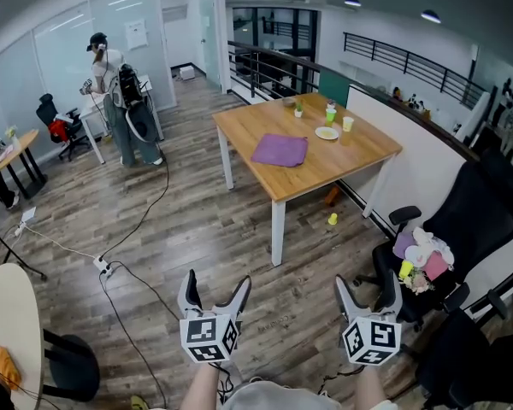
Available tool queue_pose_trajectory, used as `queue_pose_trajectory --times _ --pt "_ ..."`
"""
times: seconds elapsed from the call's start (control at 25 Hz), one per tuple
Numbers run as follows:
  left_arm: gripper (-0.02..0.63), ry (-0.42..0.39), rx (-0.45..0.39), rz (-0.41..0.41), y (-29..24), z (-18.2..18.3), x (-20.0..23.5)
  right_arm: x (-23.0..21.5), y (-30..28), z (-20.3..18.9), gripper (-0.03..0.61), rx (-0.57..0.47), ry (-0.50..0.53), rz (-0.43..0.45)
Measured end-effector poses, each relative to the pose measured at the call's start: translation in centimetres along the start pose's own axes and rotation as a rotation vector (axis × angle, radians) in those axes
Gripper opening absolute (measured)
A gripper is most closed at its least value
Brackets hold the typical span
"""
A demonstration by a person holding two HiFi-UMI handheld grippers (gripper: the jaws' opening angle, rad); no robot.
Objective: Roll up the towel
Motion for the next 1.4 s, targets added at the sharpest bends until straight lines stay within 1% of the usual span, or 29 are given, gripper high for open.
queue_pose_trajectory --times 0.12,0.2,0.44,0.72,0.84,1.0,1.12,1.24,1.4 --pt "0.549 -0.005 -0.003 0.013 0.0 0.1 0.5 0.3 -0.1 -0.1 0.580 -0.007 0.003 -0.018" --pt "0.557 -0.006 -0.005 0.018 -0.2 0.1 0.9 0.5 -0.4 -0.1 0.588 -0.007 0.001 -0.023" --pt "0.563 -0.008 0.005 0.024 -1.2 0.2 2.3 1.5 -1.7 -0.9 0.588 0.017 -0.018 -0.023" --pt "0.563 -0.019 0.035 0.014 -2.4 0.4 4.8 3.8 -2.8 -1.0 0.588 0.057 -0.007 -0.034" --pt "0.563 -0.007 0.051 0.016 -3.3 0.0 5.7 4.2 -3.2 -1.6 0.586 0.087 0.001 -0.037" --pt "0.563 0.044 0.071 0.011 -4.5 -0.5 6.4 4.2 -4.2 -2.6 0.586 0.141 -0.003 -0.033" --pt "0.561 0.062 0.079 0.007 -6.2 -0.9 6.9 3.9 -5.6 -3.1 0.586 0.146 -0.006 -0.044" --pt "0.561 0.054 0.084 0.007 -8.7 -1.1 7.1 3.1 -7.7 -3.8 0.586 0.141 -0.018 -0.056" --pt "0.561 0.034 0.090 0.013 -12.9 -0.5 7.1 1.7 -11.6 -4.9 0.583 0.181 -0.058 -0.055"
Point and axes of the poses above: the fingertips, and each gripper's own axes: y backward along the fingers, x to its left, z out of its top, the point moved 8 cm from there along y, backward along the fingers, and after that the axes turned 13 degrees about y, right-handed, at the moved point
